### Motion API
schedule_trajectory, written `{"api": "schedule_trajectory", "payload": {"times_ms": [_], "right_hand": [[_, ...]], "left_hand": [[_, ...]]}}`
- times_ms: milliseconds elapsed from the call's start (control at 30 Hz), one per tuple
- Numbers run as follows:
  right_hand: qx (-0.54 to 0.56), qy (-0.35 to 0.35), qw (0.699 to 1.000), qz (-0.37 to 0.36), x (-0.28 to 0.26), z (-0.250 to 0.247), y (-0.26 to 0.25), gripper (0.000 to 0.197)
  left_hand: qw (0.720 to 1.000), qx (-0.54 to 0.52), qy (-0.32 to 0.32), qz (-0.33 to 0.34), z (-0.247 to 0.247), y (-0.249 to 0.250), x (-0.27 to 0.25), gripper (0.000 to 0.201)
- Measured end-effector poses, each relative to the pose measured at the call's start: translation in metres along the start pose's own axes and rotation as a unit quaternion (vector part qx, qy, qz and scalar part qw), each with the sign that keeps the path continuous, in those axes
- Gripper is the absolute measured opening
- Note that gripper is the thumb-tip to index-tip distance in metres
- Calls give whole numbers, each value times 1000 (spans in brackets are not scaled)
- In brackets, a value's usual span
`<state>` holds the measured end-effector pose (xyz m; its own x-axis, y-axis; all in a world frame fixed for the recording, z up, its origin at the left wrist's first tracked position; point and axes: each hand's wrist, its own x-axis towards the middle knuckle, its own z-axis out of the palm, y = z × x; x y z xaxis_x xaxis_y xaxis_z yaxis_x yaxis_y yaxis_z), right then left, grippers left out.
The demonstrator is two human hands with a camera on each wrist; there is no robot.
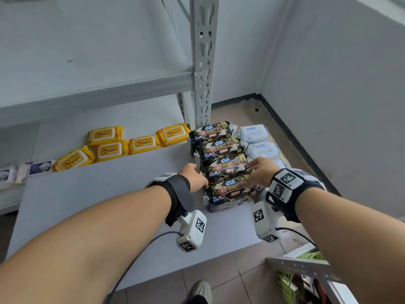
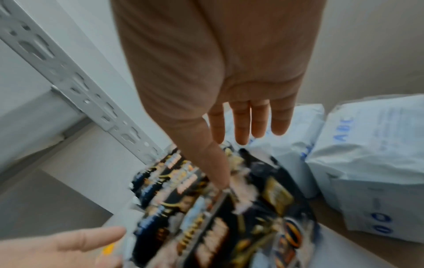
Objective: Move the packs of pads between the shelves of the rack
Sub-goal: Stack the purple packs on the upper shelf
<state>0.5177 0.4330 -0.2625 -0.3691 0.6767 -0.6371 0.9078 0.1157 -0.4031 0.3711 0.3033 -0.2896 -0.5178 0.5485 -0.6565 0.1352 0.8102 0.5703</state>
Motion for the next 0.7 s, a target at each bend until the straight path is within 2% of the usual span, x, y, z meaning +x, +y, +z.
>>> {"api": "schedule_trajectory", "payload": {"times_ms": [167,367,500,700], "right_hand": [[87,18,992,-85,-34,-9,-69,59],[136,-7,962,-236,-98,23,-200,49],[134,-40,941,-307,-143,63,-294,45],[130,-52,926,-351,-189,141,-420,42]], "left_hand": [[997,-42,55,23,-63,-5,-33,72],[974,-137,172,60,-180,-30,-90,62],[952,-156,253,74,-271,-72,-135,54],[929,-193,309,67,-411,-158,-173,54]]}}
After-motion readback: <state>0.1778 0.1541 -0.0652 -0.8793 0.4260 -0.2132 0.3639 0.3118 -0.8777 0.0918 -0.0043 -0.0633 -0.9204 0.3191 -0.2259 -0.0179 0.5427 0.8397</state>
